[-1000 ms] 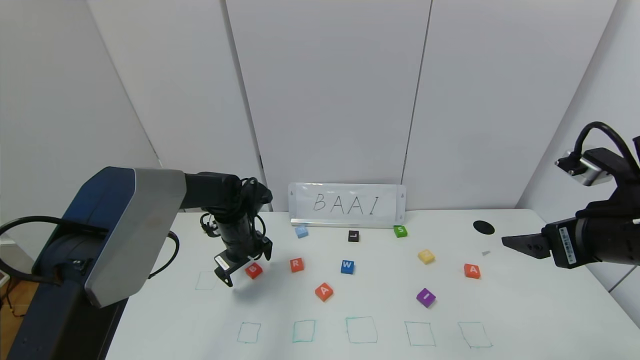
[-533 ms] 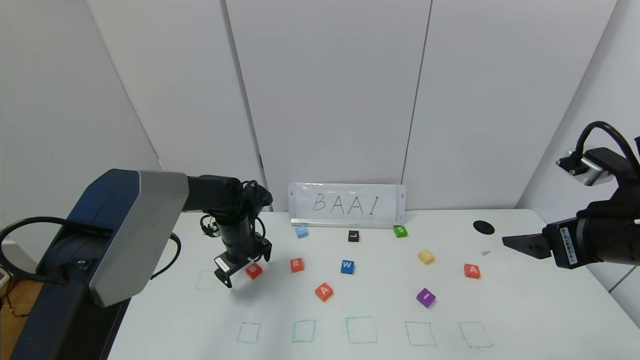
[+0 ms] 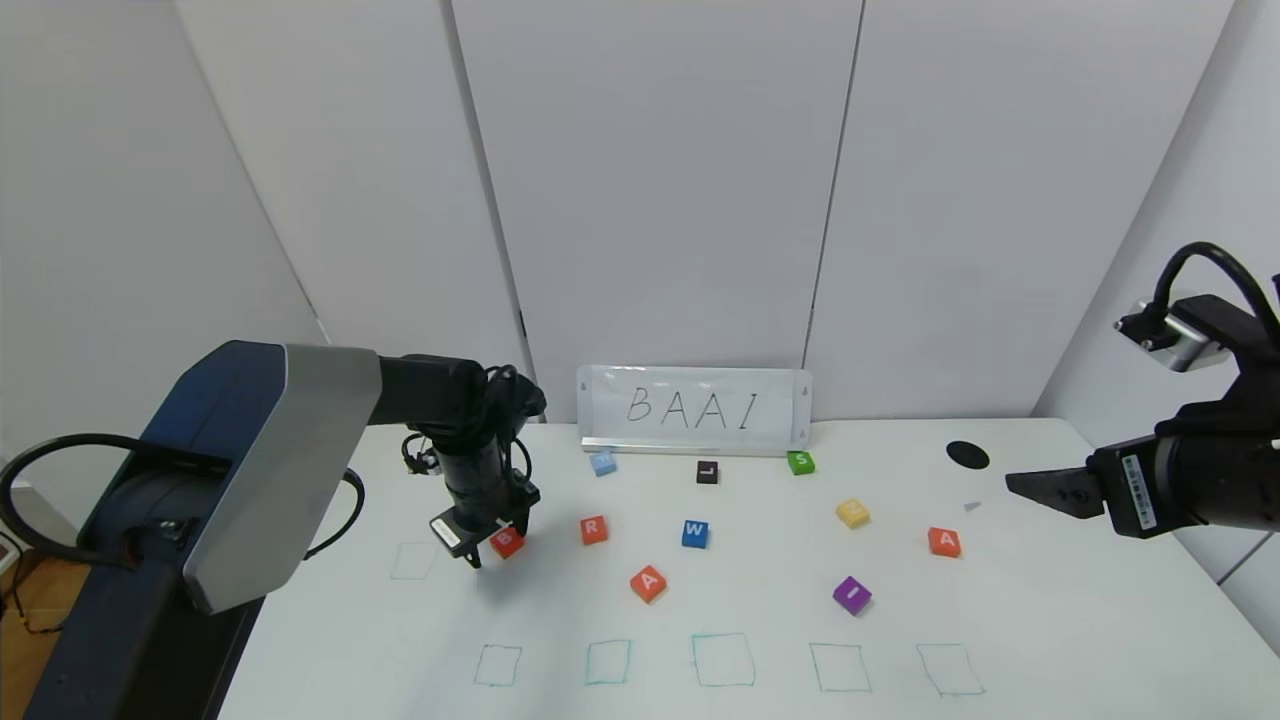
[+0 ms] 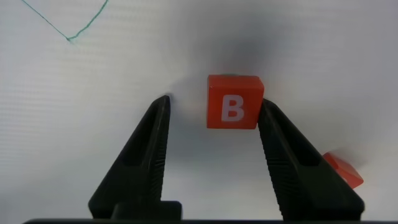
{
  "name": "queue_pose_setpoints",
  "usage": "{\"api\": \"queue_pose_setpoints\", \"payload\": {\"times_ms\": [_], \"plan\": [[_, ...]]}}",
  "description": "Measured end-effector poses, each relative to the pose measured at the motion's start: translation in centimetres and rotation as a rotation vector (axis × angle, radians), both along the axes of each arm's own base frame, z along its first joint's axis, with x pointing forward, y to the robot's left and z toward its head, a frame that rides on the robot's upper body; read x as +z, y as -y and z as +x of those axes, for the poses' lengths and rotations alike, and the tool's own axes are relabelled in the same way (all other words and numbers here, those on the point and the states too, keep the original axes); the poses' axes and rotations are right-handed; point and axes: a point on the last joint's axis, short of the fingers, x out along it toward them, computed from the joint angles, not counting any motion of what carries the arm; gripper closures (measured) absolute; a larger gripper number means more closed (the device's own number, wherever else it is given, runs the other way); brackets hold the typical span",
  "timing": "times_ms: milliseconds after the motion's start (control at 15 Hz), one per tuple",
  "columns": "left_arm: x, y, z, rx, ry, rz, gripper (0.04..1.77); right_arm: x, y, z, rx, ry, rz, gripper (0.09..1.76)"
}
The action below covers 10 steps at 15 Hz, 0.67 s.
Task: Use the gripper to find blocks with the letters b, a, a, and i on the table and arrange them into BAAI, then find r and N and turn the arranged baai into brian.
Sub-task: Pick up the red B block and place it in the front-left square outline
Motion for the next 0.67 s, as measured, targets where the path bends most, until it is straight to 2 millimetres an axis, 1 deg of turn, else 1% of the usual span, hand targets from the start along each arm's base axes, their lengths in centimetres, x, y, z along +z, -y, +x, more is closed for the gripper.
{"api": "queue_pose_setpoints", "payload": {"times_ms": [133, 200, 667], "plan": [[-0.04, 0.10, -0.02, -0.003, -0.001, 0.001, 1.02, 0.01, 0.00, -0.01, 0.000, 0.001, 0.000, 0.14], [-0.04, 0.10, -0.02, -0.003, -0.001, 0.001, 1.30, 0.02, 0.01, -0.02, -0.001, 0.001, 0.000, 0.14], [-0.04, 0.06, -0.03, -0.002, -0.002, 0.002, 1.31, 0.06, 0.02, -0.12, 0.003, 0.002, 0.003, 0.14]]}}
